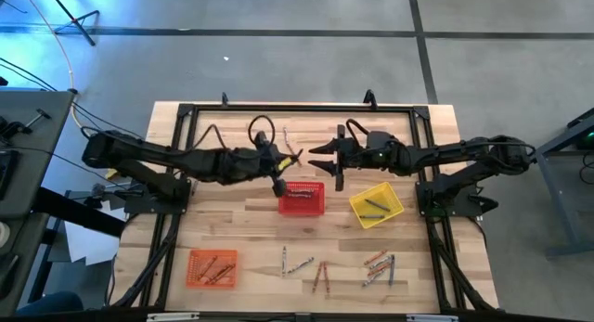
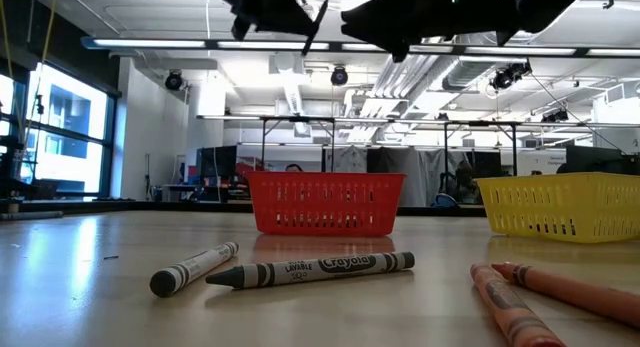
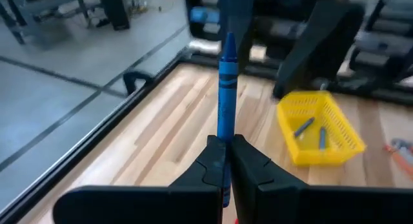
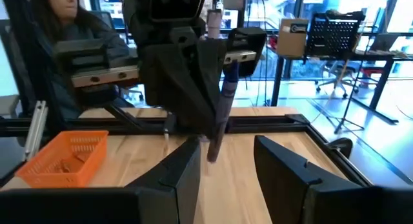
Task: Sort crayons
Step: Put the blue crayon into the yellow bin
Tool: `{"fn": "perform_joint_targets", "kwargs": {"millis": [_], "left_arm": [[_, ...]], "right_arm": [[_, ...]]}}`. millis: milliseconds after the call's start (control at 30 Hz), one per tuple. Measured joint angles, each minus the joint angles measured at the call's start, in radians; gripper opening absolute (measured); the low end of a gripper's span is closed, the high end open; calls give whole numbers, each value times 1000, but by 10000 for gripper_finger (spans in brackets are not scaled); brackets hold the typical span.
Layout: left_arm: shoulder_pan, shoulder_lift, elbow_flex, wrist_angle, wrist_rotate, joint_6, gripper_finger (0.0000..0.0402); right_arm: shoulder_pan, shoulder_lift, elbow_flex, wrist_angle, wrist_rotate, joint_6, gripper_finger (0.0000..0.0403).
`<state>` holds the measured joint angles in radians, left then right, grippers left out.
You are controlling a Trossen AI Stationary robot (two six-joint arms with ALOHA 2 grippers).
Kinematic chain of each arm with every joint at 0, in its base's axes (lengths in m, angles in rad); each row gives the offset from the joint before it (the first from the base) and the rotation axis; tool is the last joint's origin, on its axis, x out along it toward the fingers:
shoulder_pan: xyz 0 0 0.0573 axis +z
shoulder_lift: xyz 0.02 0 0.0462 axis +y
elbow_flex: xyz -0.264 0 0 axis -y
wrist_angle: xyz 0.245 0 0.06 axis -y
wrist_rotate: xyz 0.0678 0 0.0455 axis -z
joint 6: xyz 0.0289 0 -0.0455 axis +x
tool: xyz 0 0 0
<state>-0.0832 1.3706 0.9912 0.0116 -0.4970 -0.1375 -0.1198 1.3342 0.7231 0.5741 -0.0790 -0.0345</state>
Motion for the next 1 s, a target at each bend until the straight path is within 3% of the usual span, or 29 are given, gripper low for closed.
{"fn": "perform_joint_targets", "kwargs": {"millis": [367, 667, 767, 933, 1000], "left_arm": [[-28, 105, -1, 202, -10, 46, 0], [-2, 130, 0, 241, -3, 53, 0], [-2, 130, 0, 252, -3, 55, 0], [-2, 130, 0, 256, -5, 55, 0], [-2, 130, 0, 256, -6, 53, 0]], "right_arm": [[18, 0, 0, 13, 30, 0, 140], [18, 0, 0, 14, 30, 8, 137], [18, 0, 0, 14, 30, 11, 115], [15, 0, 0, 15, 31, 34, 24], [15, 0, 0, 15, 35, 36, 12]]}}
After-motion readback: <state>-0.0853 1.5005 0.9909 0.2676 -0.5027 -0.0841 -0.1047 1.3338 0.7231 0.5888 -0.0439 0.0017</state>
